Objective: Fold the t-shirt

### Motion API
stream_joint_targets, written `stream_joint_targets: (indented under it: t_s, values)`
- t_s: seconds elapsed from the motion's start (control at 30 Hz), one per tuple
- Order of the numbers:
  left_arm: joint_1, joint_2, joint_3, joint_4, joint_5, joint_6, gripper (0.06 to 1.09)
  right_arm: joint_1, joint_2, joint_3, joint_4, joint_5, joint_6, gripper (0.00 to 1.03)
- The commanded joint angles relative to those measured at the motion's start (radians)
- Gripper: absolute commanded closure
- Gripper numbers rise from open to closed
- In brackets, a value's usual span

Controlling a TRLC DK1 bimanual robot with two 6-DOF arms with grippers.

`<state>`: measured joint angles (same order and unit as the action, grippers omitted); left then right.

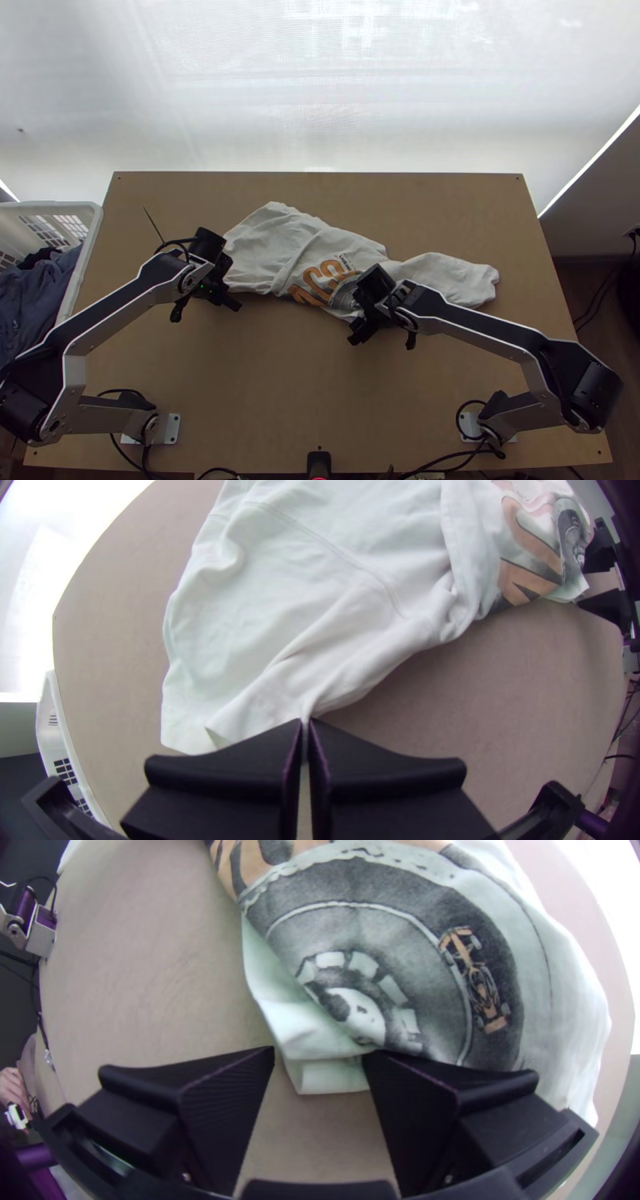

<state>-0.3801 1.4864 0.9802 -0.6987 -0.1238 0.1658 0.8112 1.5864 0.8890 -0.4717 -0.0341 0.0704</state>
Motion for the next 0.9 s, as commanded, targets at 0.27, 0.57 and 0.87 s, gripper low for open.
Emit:
stream_joint_targets:
  t_s: [0.27,0.57,0.87]
  values:
    - [0.043,-0.054,0.011,-0.03,0.013,0.015,1.05,-0.007,-0.005,-0.047,0.067,0.131,-0.021,1.0]
    - [0.092,-0.144,0.166,-0.139,0.065,0.005,1.05,-0.066,-0.206,0.093,-0.146,0.097,-0.047,1.0]
    - [0.214,-0.176,0.538,-0.248,0.124,-0.018,1.05,-0.208,-0.287,0.554,-0.364,0.083,-0.113,1.0]
